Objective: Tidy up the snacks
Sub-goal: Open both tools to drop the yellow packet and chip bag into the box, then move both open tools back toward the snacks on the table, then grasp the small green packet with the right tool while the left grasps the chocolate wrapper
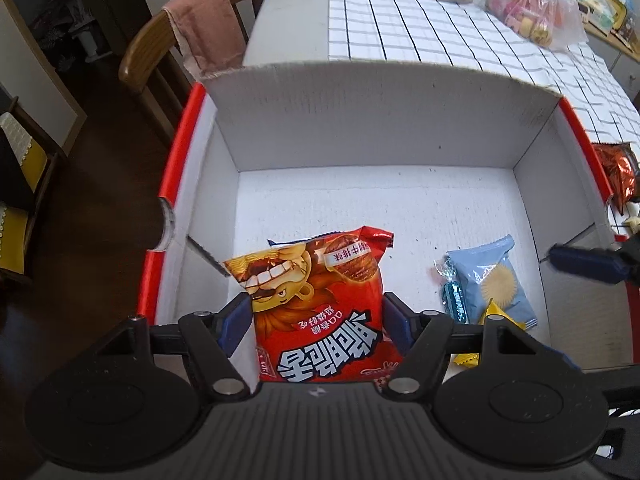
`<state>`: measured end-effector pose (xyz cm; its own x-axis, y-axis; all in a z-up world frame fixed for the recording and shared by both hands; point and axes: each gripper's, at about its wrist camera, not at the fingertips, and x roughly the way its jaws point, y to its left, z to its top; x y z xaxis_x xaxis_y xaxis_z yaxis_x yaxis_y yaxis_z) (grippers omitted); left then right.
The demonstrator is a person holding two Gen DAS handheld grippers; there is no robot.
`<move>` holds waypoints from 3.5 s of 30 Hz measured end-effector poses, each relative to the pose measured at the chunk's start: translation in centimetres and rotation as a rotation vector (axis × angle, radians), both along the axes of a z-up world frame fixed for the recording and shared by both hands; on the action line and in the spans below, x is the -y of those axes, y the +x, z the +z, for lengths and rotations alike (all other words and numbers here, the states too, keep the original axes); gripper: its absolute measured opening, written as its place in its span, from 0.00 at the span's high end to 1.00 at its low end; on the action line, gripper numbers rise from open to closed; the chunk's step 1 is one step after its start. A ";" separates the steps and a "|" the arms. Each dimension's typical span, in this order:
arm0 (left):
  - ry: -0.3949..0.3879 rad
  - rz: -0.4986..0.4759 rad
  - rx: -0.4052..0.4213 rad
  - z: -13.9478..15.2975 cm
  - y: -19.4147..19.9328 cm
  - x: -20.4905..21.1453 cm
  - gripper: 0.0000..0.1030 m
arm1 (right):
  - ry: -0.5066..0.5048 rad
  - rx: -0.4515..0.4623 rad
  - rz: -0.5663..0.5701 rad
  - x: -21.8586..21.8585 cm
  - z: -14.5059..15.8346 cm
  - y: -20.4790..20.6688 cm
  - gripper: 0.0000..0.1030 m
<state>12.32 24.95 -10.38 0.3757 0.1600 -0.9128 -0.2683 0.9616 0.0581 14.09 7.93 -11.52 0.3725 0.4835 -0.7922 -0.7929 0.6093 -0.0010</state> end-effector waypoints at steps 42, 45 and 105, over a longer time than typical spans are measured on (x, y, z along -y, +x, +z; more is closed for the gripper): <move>-0.053 -0.210 0.360 10.2 -6.8 13.7 0.27 | 0.353 0.064 -0.211 19.5 8.0 -2.4 0.00; -0.054 -0.246 0.364 10.1 -6.4 16.3 0.27 | 0.339 0.065 -0.250 22.4 7.5 -2.1 0.00; -0.257 -0.241 -0.010 -5.7 11.5 39.1 0.42 | 0.034 0.007 -0.090 34.1 -7.3 7.8 0.56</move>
